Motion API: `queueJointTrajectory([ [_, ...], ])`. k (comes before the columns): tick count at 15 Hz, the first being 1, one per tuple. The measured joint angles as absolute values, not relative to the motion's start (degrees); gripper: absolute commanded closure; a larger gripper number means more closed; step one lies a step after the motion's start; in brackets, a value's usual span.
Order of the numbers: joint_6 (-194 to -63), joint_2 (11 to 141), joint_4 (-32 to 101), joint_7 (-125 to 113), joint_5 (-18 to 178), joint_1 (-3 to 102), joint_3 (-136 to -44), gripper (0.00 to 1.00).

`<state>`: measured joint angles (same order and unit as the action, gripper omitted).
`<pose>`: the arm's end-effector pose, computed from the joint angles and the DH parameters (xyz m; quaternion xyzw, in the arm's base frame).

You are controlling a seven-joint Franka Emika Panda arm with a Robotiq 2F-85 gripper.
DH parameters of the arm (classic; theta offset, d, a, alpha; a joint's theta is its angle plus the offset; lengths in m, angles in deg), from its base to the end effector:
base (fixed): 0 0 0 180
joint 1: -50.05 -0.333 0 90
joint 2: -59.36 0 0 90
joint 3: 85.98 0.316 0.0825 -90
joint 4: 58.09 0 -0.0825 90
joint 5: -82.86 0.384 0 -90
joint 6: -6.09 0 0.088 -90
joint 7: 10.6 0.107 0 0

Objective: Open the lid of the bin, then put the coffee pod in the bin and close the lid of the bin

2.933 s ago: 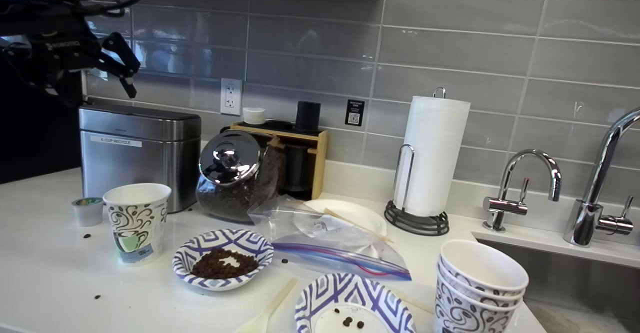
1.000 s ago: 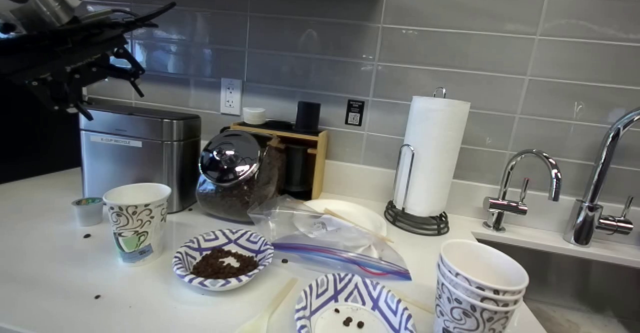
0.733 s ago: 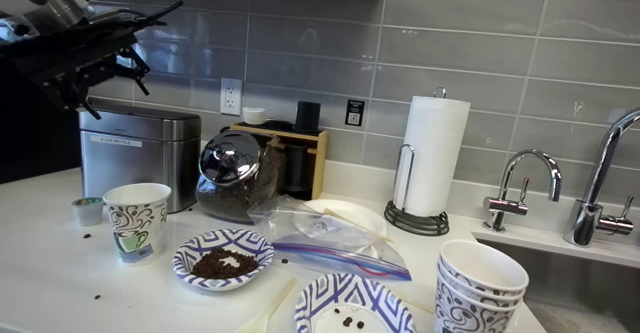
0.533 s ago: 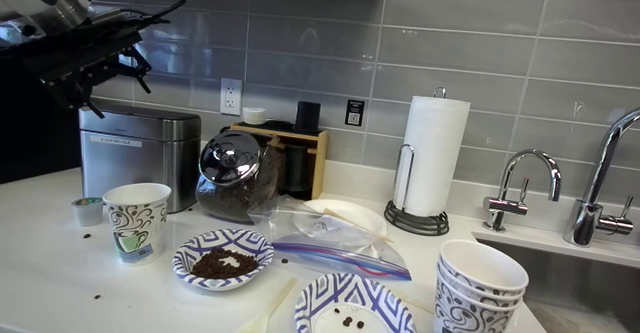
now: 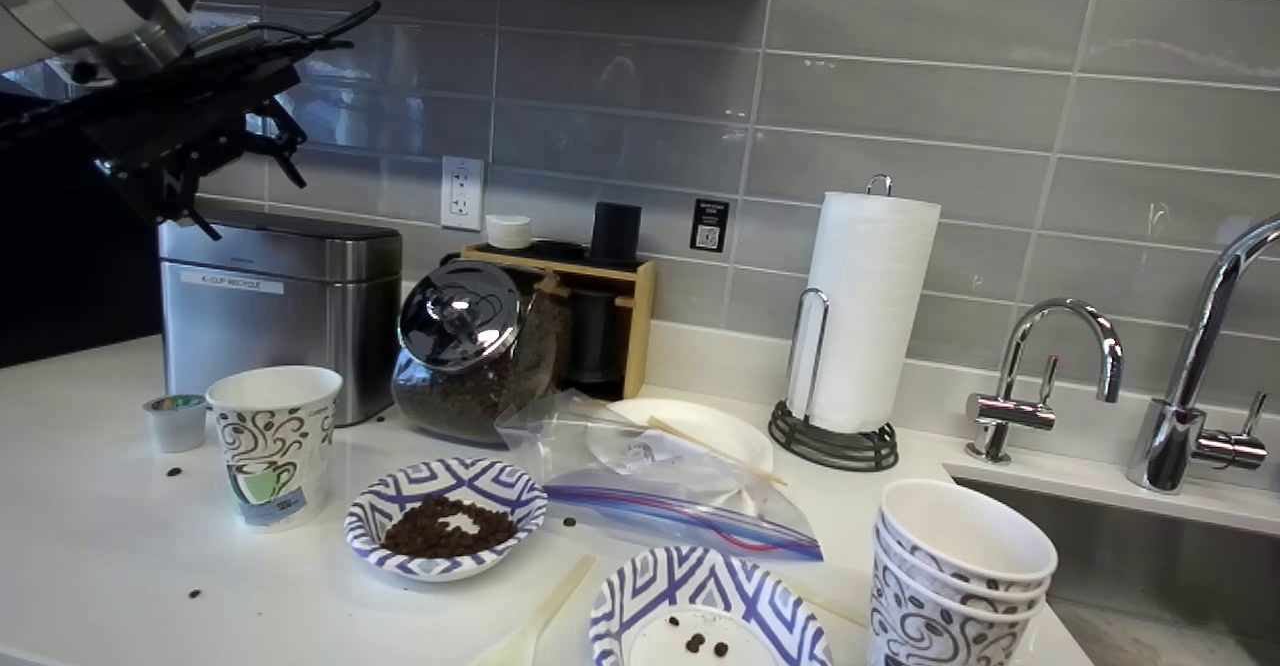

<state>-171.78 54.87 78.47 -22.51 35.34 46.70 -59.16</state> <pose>0.4159 0.3162 0.4201 0.6522 0.6489 0.3708 0.1268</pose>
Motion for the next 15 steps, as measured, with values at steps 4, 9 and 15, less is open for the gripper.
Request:
queueJointTrajectory([
  [4, -171.9, 55.7, 77.2, -21.0, 31.6, 47.2, -59.1, 0.0],
  [9, -171.9, 56.9, 75.8, -18.0, 27.1, 47.3, -59.1, 0.0],
  [15, -171.9, 58.7, 73.7, -13.8, 21.8, 47.3, -59.1, 0.0],
])
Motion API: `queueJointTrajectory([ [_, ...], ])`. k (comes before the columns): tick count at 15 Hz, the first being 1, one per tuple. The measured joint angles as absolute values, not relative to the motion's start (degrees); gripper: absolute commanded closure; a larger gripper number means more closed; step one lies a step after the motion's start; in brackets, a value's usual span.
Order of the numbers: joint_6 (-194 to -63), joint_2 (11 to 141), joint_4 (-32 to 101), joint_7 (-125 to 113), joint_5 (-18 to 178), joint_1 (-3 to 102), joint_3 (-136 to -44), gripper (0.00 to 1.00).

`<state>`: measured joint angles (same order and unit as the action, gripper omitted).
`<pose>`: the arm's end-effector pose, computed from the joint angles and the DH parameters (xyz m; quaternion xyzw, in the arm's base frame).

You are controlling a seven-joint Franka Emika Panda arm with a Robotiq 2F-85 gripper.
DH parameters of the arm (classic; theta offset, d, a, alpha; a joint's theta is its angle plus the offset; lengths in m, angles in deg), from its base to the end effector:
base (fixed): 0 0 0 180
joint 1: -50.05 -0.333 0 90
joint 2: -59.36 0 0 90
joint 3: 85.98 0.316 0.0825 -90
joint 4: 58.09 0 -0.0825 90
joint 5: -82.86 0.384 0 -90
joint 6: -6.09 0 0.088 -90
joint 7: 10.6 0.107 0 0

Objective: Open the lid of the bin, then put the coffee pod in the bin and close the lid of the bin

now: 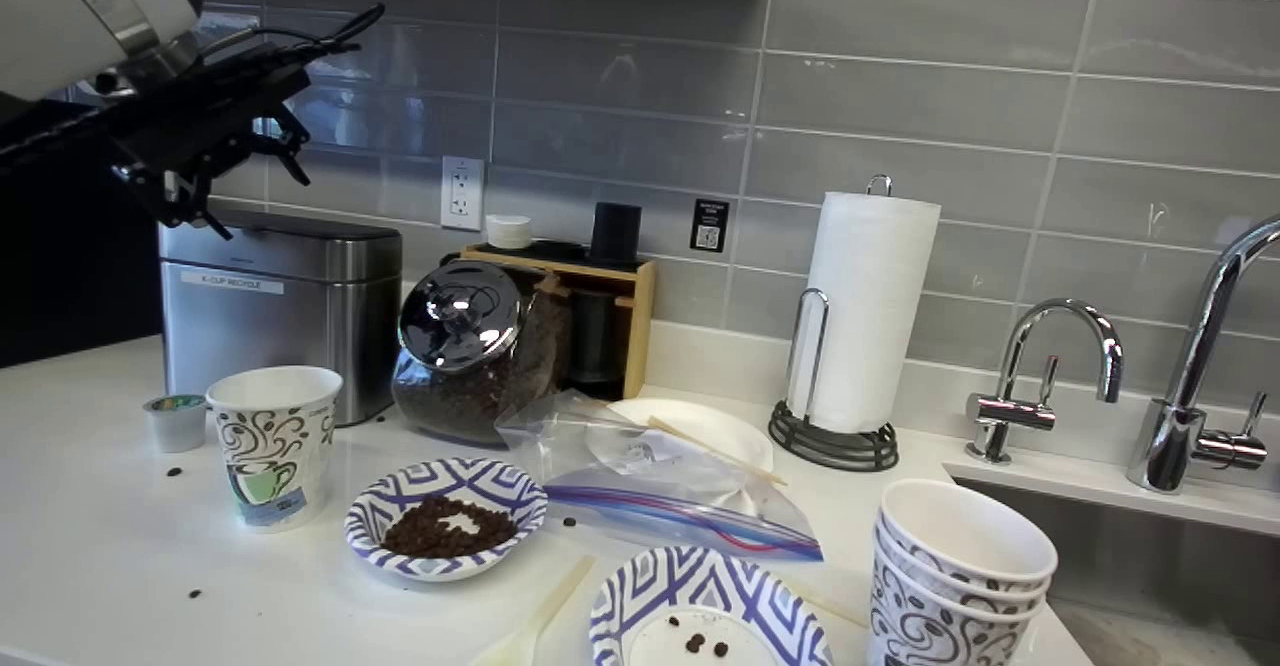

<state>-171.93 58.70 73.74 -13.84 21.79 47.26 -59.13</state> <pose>0.4257 0.3275 0.4165 0.6275 0.6647 0.3819 0.1361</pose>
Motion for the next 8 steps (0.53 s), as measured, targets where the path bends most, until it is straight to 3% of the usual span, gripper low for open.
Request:
queueJointTrajectory([
  [8, -171.9, 61.1, 70.7, -8.1, 15.1, 47.3, -59.2, 0.0],
])
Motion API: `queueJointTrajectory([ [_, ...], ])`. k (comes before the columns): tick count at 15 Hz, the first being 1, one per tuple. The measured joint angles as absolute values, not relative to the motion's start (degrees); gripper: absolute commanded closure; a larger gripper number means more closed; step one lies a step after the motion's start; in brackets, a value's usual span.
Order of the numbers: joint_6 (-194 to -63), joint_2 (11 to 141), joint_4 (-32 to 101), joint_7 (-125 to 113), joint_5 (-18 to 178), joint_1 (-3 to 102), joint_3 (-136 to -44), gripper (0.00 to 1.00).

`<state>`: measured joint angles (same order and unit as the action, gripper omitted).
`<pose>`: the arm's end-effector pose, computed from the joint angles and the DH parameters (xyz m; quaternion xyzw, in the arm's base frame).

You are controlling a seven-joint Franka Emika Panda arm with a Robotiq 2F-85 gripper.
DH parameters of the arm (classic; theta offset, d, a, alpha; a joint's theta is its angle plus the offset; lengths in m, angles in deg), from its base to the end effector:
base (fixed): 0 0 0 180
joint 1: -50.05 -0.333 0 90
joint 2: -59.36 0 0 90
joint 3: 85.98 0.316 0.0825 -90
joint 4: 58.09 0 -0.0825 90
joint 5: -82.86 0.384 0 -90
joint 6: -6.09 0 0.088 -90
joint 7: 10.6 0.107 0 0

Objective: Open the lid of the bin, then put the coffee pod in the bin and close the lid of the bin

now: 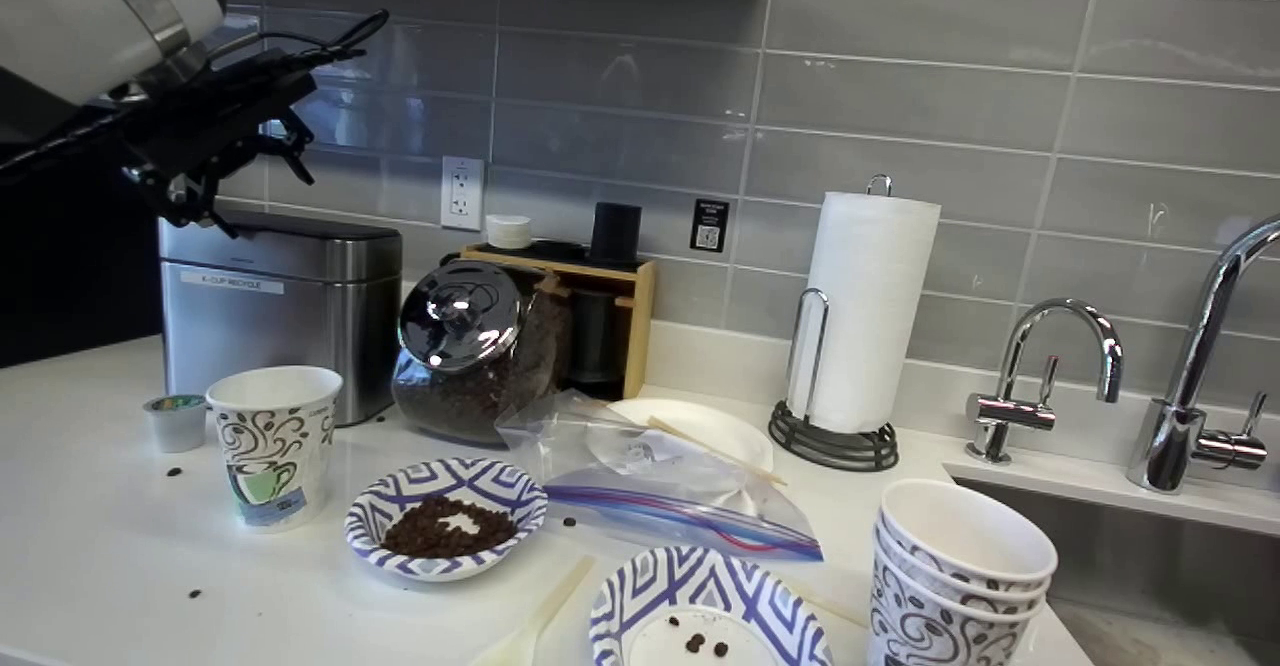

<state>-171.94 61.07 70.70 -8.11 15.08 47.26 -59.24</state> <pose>0.4333 0.3338 0.4153 0.6230 0.6636 0.3915 0.1351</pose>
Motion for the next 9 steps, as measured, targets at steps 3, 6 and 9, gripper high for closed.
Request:
queueJointTrajectory([
  [3, -171.9, 61.3, 70.2, -5.9, 12.7, 47.3, -59.3, 0.0],
  [6, -171.9, 61.4, 69.7, -3.8, 10.4, 47.2, -59.3, 0.0],
  [9, -171.9, 61.4, 69.1, -2.4, 9.1, 47.2, -59.3, 0.0],
])
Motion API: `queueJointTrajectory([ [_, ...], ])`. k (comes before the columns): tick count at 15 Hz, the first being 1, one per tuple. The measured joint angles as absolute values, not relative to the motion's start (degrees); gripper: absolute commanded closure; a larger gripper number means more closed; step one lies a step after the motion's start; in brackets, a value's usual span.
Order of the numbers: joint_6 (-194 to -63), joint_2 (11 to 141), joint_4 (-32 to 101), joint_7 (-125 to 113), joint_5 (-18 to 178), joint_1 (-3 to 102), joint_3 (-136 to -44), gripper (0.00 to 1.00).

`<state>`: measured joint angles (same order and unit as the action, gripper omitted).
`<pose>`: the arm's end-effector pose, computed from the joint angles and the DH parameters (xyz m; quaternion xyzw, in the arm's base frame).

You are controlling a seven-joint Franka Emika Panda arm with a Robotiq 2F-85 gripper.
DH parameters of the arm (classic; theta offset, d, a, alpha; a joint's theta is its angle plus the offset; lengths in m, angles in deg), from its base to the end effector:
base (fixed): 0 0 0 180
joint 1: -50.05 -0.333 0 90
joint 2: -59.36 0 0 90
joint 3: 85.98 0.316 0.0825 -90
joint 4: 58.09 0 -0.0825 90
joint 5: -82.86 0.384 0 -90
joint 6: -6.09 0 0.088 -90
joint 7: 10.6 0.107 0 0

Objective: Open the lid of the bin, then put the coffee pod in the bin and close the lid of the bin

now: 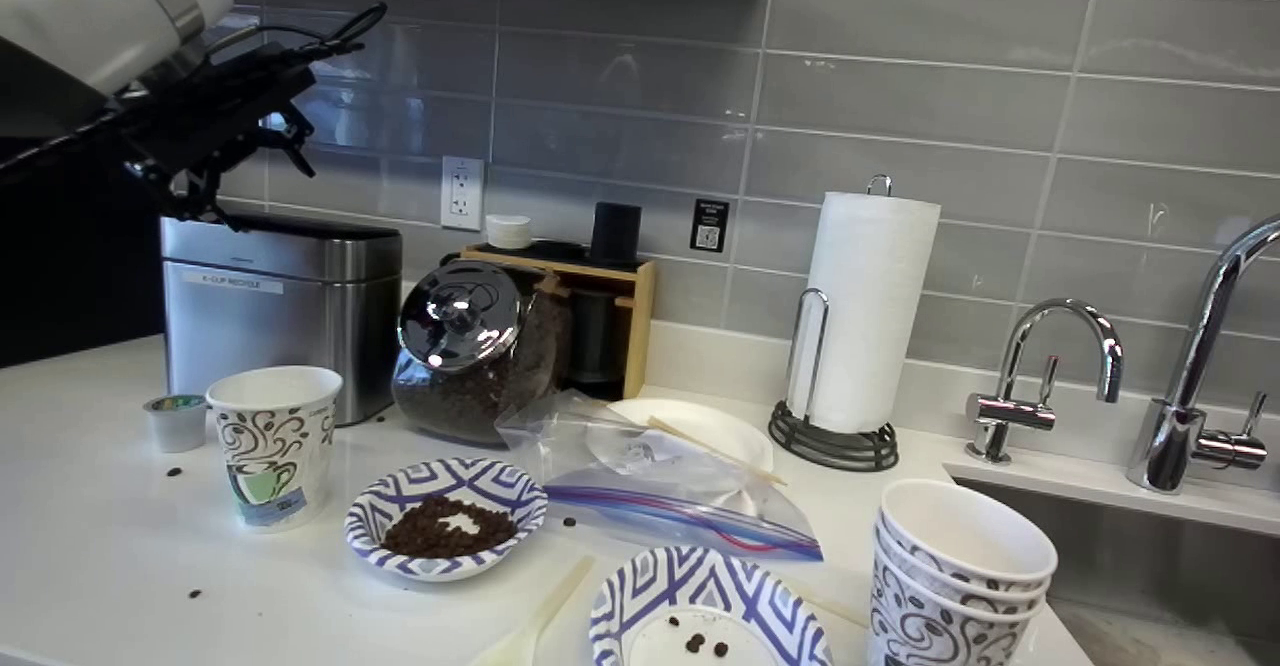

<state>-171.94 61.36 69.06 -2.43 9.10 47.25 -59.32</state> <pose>0.4339 0.3363 0.4196 0.6185 0.6599 0.4031 0.1397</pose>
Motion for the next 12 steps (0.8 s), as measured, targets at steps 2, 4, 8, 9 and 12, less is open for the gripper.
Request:
queueJointTrajectory([
  [2, -171.9, 61.3, 68.5, -1.9, 9.0, 47.3, -59.3, 0.0],
  [4, -171.9, 61.3, 67.8, -1.0, 9.0, 47.3, -59.4, 0.0],
  [8, -171.9, 61.4, 65.9, 3.0, 9.0, 47.3, -59.9, 0.0],
  [9, -171.9, 61.4, 65.2, 4.2, 9.0, 47.3, -60.0, 0.0],
  [12, -171.8, 62.0, 62.8, 7.9, 8.9, 47.3, -60.2, 0.0],
])
